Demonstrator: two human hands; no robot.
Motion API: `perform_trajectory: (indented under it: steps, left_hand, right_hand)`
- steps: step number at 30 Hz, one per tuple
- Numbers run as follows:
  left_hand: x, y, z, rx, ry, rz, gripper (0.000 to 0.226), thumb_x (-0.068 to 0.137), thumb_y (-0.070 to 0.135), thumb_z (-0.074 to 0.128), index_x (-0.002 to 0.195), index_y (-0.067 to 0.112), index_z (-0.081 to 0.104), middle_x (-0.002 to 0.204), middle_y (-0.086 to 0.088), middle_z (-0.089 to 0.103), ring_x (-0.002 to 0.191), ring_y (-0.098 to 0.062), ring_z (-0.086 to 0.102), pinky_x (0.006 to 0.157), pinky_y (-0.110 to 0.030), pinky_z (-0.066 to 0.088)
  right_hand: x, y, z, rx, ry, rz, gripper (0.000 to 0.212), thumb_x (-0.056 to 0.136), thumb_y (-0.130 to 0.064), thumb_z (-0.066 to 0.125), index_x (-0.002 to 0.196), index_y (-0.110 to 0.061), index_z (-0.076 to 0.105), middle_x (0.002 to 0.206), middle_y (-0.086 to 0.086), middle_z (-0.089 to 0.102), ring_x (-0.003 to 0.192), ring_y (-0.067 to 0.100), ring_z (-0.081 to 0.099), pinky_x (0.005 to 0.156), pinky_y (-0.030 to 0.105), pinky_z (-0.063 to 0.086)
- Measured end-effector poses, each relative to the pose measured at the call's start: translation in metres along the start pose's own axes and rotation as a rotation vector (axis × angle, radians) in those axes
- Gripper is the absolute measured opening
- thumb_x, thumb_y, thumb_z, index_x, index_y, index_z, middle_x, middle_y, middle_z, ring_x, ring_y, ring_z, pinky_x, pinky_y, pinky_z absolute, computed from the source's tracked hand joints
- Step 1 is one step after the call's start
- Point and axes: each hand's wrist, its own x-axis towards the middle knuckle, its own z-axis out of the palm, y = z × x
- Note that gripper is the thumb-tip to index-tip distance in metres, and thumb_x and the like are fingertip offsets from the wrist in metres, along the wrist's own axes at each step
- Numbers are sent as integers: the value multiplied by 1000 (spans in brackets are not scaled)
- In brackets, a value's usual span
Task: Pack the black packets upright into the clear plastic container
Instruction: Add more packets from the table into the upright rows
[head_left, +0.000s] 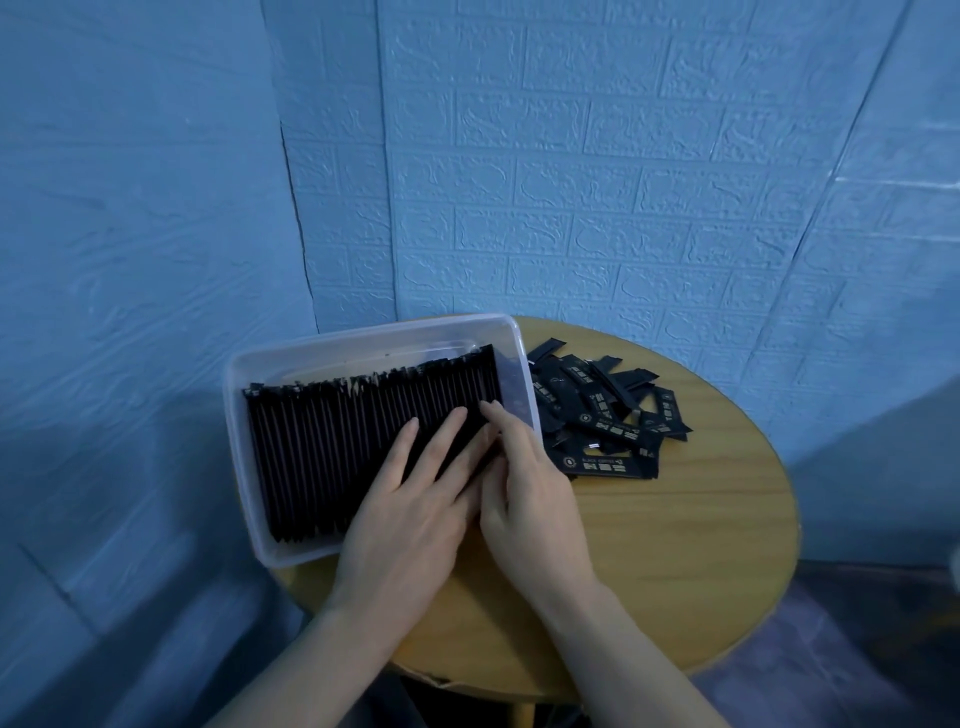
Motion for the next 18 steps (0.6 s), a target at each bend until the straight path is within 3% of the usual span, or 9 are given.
perform_trajectory:
  steps: [3, 5, 8, 11, 13, 16, 18]
  left_hand:
    - [-1, -5, -1, -4, 14, 3, 60, 82, 13, 32, 141, 11, 34, 152, -9, 40, 145, -33, 29, 110, -55, 25]
    - [-1, -9, -1, -12, -8, 10, 63, 79, 13, 48, 140, 12, 33, 152, -9, 41, 145, -33, 30, 110, -55, 25]
    - [-1, -16, -1, -23, -94, -4, 73, 72, 12, 58, 143, 18, 40, 154, -9, 38, 145, -33, 30, 110, -56, 24]
    - [-2, -18, -2, -32, -111, -34, 68, 73, 8, 52, 140, 18, 51, 154, -8, 38, 144, -34, 30, 111, -57, 25]
    - [-3, -18, -1, -39, -79, -60, 68, 77, 1, 34, 140, 17, 53, 154, -8, 38, 144, -34, 30, 111, -58, 26]
    - [-4, -18, 1, -59, -67, -80, 72, 78, 4, 17, 139, 16, 54, 153, -9, 40, 143, -35, 33, 110, -59, 25]
    - [-4, -18, 2, -70, -63, -86, 71, 79, 6, 16, 139, 16, 54, 153, -9, 40, 143, -35, 33, 110, -58, 23]
  right_hand:
    - [-1, 0, 3, -80, -7, -47, 52, 89, -13, 38, 139, -20, 44, 148, -4, 44, 118, 14, 58, 78, 18, 45]
    - [0, 0, 4, -155, 30, -82, 48, 88, -12, 43, 135, -19, 48, 145, -3, 47, 109, 15, 63, 70, 14, 41]
    - [2, -1, -1, -141, 124, -124, 41, 89, -14, 42, 129, -20, 54, 139, -5, 53, 110, 10, 61, 72, 17, 48]
    - [9, 7, -19, -47, 311, -82, 39, 88, -14, 42, 123, -19, 58, 127, -8, 59, 111, 6, 59, 83, 22, 51]
    - [20, 25, -35, -26, 382, 58, 36, 88, -9, 49, 121, -21, 58, 121, -8, 59, 109, 7, 56, 86, 30, 50]
    - [50, 67, -56, -176, 213, 359, 46, 87, -27, 61, 131, -19, 49, 132, 0, 49, 123, 21, 46, 100, 43, 41]
    - [74, 91, -63, -288, -13, 461, 74, 83, -46, 67, 143, -18, 34, 148, 6, 34, 136, 27, 31, 110, 49, 29]
